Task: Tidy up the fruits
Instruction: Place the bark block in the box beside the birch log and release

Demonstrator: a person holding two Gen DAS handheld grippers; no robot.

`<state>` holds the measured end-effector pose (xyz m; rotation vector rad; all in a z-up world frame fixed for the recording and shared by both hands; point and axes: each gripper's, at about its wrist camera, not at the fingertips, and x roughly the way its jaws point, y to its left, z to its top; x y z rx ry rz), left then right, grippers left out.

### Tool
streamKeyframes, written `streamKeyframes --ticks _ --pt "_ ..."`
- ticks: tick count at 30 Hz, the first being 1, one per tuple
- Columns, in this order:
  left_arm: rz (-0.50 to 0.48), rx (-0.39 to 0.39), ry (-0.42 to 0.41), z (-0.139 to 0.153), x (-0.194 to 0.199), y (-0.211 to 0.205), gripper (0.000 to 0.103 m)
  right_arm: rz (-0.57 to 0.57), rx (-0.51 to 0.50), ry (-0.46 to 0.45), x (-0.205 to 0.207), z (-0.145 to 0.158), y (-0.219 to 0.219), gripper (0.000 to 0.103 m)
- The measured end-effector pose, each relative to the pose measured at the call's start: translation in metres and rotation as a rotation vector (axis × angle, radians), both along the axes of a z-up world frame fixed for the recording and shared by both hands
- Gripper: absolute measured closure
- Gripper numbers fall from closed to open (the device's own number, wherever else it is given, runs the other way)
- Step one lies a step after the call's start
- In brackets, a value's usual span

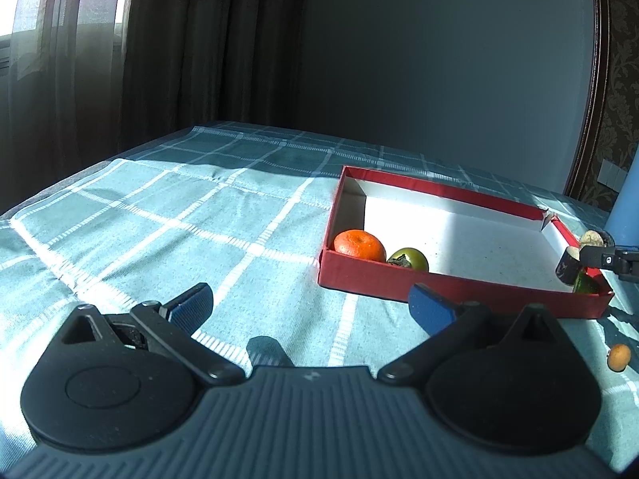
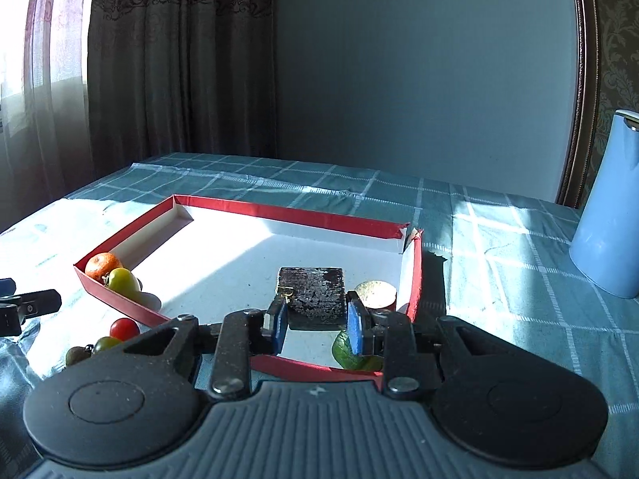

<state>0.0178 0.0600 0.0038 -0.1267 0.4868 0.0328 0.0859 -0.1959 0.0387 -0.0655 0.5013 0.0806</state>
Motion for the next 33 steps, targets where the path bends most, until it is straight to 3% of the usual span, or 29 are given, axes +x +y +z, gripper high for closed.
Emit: streamKeyframes --ticks 8,16,19,21,25,33 --pt "-0.001 0.003 0.019 -0.002 0.003 0.000 0.000 -0.016 -0.111 0.060 0.034 -0.029 0.011 0.074" --pt "0.007 0.006 0.026 -0.003 0.004 0.001 0.000 -0.023 -0.180 0.037 0.033 -0.037 0.015 0.074" --pt "0.006 0.006 0.027 -0.003 0.004 0.001 0.000 -0.025 -0.159 0.031 0.032 -0.035 0.012 0.074" --pt "0.008 0.006 0.028 -0.003 0.004 0.001 0.000 -0.019 -0.137 0.027 0.029 -0.032 0.009 0.066" --pt "0.008 0.004 0.029 -0.003 0.004 0.002 0.000 -0.024 -0.093 -0.019 0.013 -0.020 0.006 0.033" --pt "0.010 0.004 0.033 -0.003 0.004 0.002 0.000 -0.067 0.054 -0.094 -0.043 -0.002 -0.027 0.031"
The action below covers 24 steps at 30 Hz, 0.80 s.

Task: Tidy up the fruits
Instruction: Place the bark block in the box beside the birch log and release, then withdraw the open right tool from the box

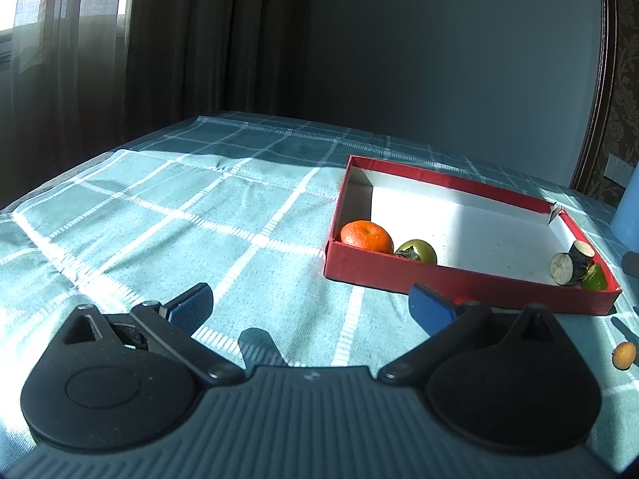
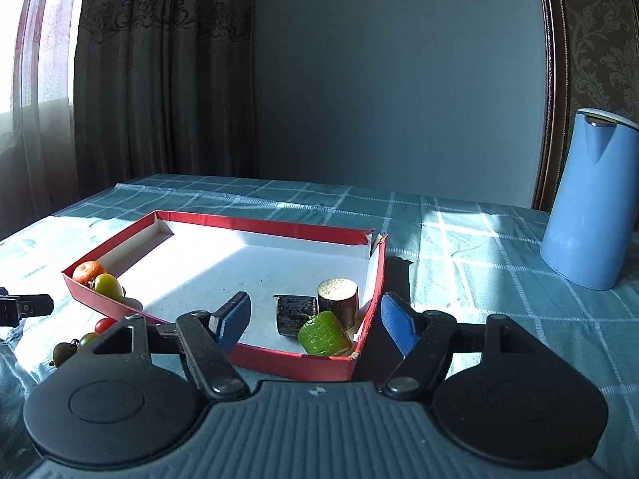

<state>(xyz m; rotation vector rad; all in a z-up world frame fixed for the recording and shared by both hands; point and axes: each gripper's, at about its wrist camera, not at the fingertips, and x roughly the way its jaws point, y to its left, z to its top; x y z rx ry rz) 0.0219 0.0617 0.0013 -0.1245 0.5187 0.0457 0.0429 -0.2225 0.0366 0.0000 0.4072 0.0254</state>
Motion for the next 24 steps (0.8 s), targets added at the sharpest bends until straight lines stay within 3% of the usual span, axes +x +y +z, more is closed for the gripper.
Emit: streamKeyframes --ticks 6,10,14,19,24 --pt "0.000 0.001 0.006 0.000 0.001 0.000 0.000 -0.049 0.106 -0.018 -0.047 -0.011 -0.032 0.026" --pt "-0.002 0.003 0.014 -0.001 0.002 -0.001 0.000 -0.110 0.178 0.021 -0.065 -0.028 -0.055 0.025" --pt "-0.006 0.003 0.008 -0.001 0.001 -0.001 0.000 -0.140 0.285 0.054 -0.065 -0.034 -0.073 0.022" --pt "-0.055 -0.009 -0.039 0.002 -0.007 -0.003 0.000 -0.140 0.314 0.121 -0.056 -0.041 -0.076 0.022" --pt "-0.121 0.042 -0.131 0.008 -0.022 -0.017 0.000 -0.137 0.332 0.130 -0.055 -0.043 -0.078 0.021"
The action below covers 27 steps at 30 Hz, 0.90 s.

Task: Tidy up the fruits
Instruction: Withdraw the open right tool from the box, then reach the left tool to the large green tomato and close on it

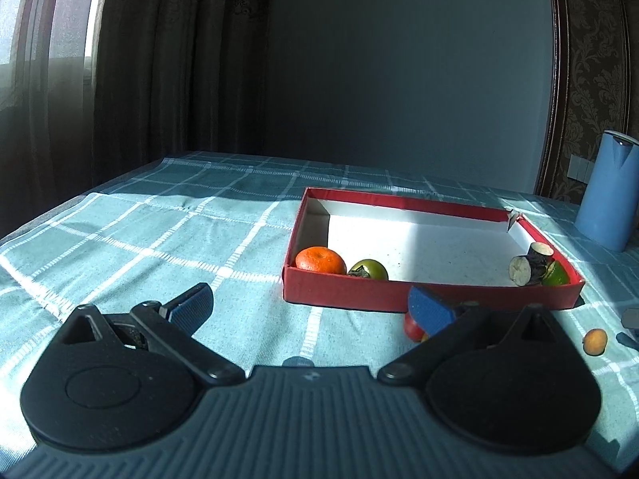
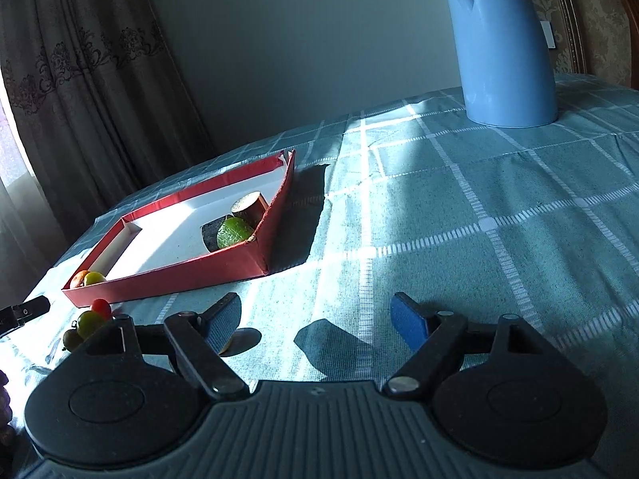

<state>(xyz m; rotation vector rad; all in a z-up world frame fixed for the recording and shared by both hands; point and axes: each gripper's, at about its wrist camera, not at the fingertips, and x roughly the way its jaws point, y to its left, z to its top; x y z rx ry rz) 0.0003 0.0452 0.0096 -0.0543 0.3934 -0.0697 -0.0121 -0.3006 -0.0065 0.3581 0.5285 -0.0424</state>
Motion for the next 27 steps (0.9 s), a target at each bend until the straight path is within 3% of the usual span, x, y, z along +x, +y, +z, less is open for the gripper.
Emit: streamKeyframes --ticks 6,18,21,23,24,27 --pt "-0.093 0.144 -0.027 0.004 -0.004 -0.032 0.000 0.007 0.007 0.005 0.002 0.000 0.000 0.018" --pt "-0.218 0.271 0.015 0.003 0.009 -0.076 0.000 0.009 0.009 0.008 0.003 -0.001 -0.001 0.016" --pt "-0.251 0.267 0.018 -0.002 0.012 -0.078 0.000 0.009 0.010 0.007 0.003 -0.001 -0.001 0.016" --pt "-0.261 0.261 0.040 -0.004 0.016 -0.079 0.006 0.010 0.009 0.008 0.003 -0.001 -0.001 0.015" --pt "-0.264 0.260 0.053 -0.005 0.018 -0.079 0.017 0.011 0.009 0.008 0.003 -0.001 0.000 0.015" --pt "-0.255 0.261 0.089 -0.009 0.024 -0.077 0.020 0.013 0.008 0.009 0.003 -0.001 0.000 0.015"
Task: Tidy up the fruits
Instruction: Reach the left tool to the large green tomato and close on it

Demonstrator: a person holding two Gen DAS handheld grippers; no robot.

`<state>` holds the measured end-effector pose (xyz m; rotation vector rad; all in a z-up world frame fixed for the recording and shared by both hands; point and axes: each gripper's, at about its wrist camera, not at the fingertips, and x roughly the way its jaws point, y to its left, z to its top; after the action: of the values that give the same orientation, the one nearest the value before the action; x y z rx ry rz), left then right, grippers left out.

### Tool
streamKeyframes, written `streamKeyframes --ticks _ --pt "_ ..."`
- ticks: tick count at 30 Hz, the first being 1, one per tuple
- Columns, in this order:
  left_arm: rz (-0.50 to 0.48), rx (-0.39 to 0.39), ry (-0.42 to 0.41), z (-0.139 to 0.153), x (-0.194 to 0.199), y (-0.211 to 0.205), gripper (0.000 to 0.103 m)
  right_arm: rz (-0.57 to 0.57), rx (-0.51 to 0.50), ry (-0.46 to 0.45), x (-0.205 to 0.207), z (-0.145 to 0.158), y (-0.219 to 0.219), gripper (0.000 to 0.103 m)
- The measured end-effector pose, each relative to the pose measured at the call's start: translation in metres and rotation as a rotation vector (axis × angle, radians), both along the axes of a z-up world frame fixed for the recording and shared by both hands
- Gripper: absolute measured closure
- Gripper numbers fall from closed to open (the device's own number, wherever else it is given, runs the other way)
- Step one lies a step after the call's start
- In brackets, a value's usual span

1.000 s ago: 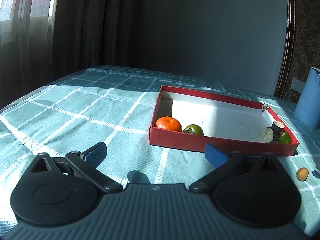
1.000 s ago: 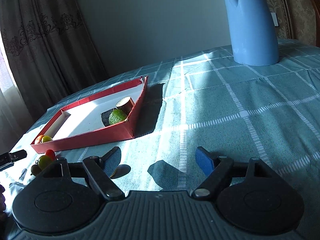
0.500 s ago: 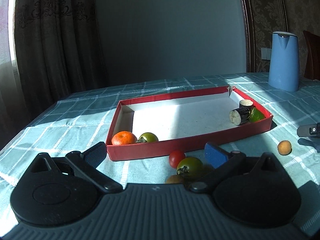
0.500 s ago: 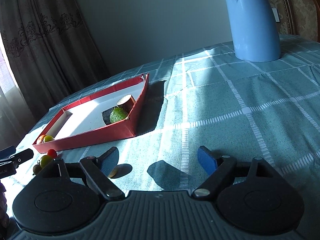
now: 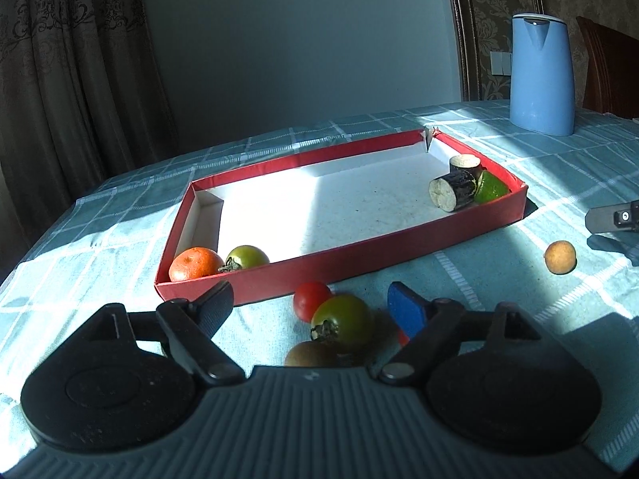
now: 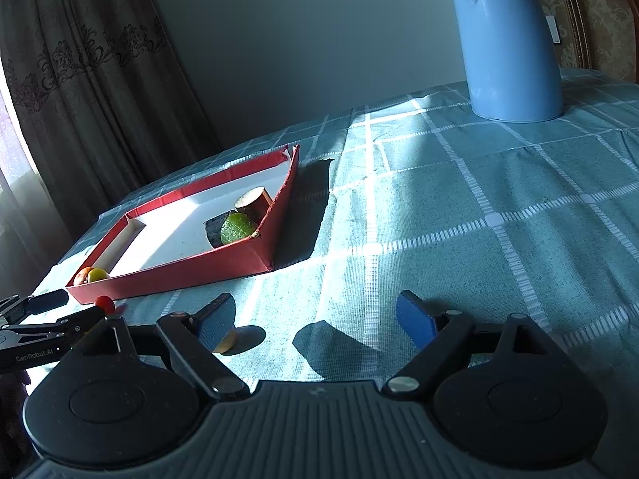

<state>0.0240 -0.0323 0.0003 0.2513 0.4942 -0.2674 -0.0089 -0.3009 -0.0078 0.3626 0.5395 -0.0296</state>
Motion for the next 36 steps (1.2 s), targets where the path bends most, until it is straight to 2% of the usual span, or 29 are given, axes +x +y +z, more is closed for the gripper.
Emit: streamKeyframes --ticks 6,9,12,26,32,36 --pt "-0.005 0.000 0.007 -0.001 0.001 0.001 0.023 0.003 -0.002 0.002 0.000 0.000 0.000 0.014" --pt "-0.004 0.004 0.038 -0.003 0.006 0.000 0.034 0.003 -0.003 0.003 0.000 0.000 0.000 0.014" --pt "0.002 0.020 0.068 -0.007 0.011 -0.003 0.039 0.004 -0.006 0.005 0.001 0.000 0.001 0.014" --pt "0.056 0.003 0.090 -0.008 0.010 -0.005 0.045 0.005 -0.007 0.006 0.002 0.000 0.001 0.013" --pt "0.060 0.002 0.086 -0.007 0.006 -0.009 0.067 0.005 -0.007 0.006 0.002 0.000 0.001 0.013" --pt "0.057 -0.013 0.070 -0.005 0.003 -0.007 0.070 0.005 -0.006 0.006 0.002 0.000 0.001 0.013"
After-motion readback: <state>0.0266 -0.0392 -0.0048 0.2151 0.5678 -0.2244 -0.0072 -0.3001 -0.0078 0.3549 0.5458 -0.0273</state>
